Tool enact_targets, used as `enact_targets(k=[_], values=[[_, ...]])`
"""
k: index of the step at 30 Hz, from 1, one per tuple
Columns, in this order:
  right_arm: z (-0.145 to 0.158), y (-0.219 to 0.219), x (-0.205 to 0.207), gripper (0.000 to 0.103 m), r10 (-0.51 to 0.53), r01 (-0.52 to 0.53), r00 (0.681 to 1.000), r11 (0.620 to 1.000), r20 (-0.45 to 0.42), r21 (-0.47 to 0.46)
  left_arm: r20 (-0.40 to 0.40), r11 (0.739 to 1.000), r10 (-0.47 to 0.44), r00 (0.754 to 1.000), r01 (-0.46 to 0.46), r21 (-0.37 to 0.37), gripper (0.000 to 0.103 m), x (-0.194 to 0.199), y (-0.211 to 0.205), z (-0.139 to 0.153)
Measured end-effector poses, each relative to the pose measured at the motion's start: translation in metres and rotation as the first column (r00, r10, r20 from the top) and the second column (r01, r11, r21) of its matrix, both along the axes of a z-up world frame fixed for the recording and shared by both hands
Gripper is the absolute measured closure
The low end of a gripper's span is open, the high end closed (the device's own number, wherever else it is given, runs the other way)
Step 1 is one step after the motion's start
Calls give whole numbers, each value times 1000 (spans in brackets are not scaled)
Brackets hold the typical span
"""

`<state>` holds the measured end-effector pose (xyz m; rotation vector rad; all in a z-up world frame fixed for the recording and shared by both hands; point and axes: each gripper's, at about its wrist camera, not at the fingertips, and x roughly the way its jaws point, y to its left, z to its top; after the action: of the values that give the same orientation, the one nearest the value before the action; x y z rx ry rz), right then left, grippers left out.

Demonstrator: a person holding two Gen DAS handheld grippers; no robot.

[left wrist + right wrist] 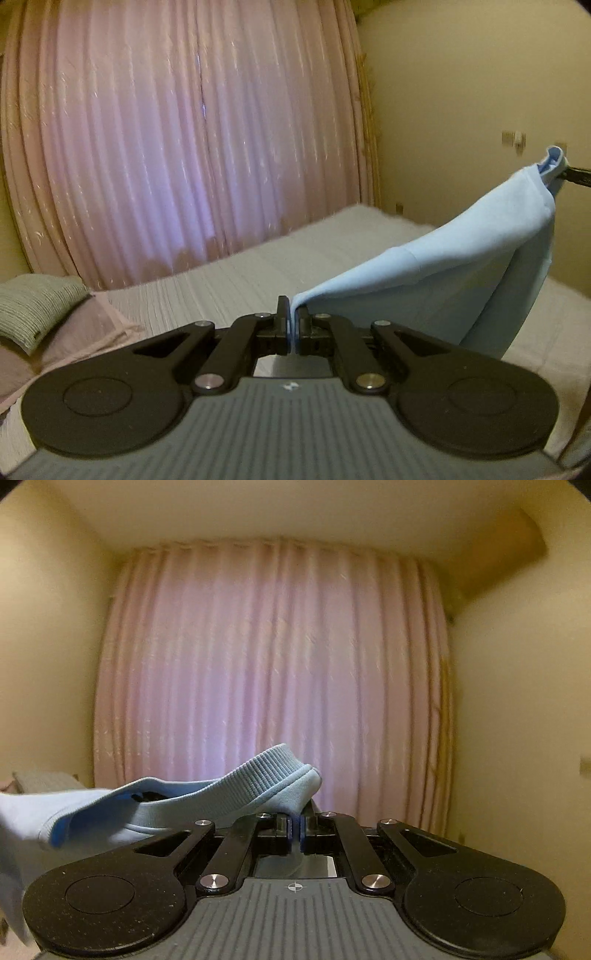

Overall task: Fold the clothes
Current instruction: 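Grasp the sweatshirt with both grippers and lift it up to shake it, then lay the sweatshirt flat on the bed and open both grippers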

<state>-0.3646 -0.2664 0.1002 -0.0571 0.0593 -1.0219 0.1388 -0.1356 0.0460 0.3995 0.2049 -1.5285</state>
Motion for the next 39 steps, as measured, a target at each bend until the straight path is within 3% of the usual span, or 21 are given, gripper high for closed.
enact_targets(k=[4,10,12,14,16,17,19,21,23,25,27,30,34,36,39], values=[[36,7,10,101,33,-38,997,996,-68,-83,-9,999,7,1000,-7,-34,100,-8,28,23],[59,-57,50,101,111,-134,980,982,-167,-131,-59,993,48,997,-54,-109,100,3,47,59],[53,-104,76,101,155,-170,967,984,-202,-59,-78,989,61,995,-71,-133,100,11,44,69],[37,-162,106,100,217,-202,951,975,-220,90,-101,987,81,992,-94,-133,100,25,26,69],[-10,-229,149,36,251,-175,934,942,-254,285,-121,987,127,984,-138,-84,100,45,-7,54],[-39,-261,172,2,252,-140,927,919,-277,367,-134,985,157,979,-165,-51,100,56,-25,44],[-100,-311,207,3,221,-36,921,868,-321,496,-181,968,250,951,-240,74,88,82,-69,8],[-157,-340,218,3,146,77,940,790,-309,608,-188,914,375,908,-328,238,85,107,-112,-45],[-195,-339,198,3,88,92,971,716,-220,692,-172,834,486,857,-395,386,86,129,-149,-95],[-225,-329,172,3,42,79,989,643,-138,762,-141,781,532,835,-419,463,86,130,-151,-123],[-253,-304,135,3,-27,110,993,565,-116,817,-113,728,568,815,-433,532,86,129,-149,-150],[-287,-269,82,3,-141,169,983,434,-118,885,-147,700,580,801,-398,593,86,113,-128,-162],[-335,-223,14,3,-297,209,946,263,-127,942,-238,676,613,753,-343,652,86,63,-90,-182],[-361,-198,-16,3,-361,219,923,205,-134,954,-284,676,616,735,-307,670,86,36,-77,-191],[-399,-178,-51,3,-433,208,893,149,-125,967,-358,701,583,729,-229,675,86,-1,-78,-191]])
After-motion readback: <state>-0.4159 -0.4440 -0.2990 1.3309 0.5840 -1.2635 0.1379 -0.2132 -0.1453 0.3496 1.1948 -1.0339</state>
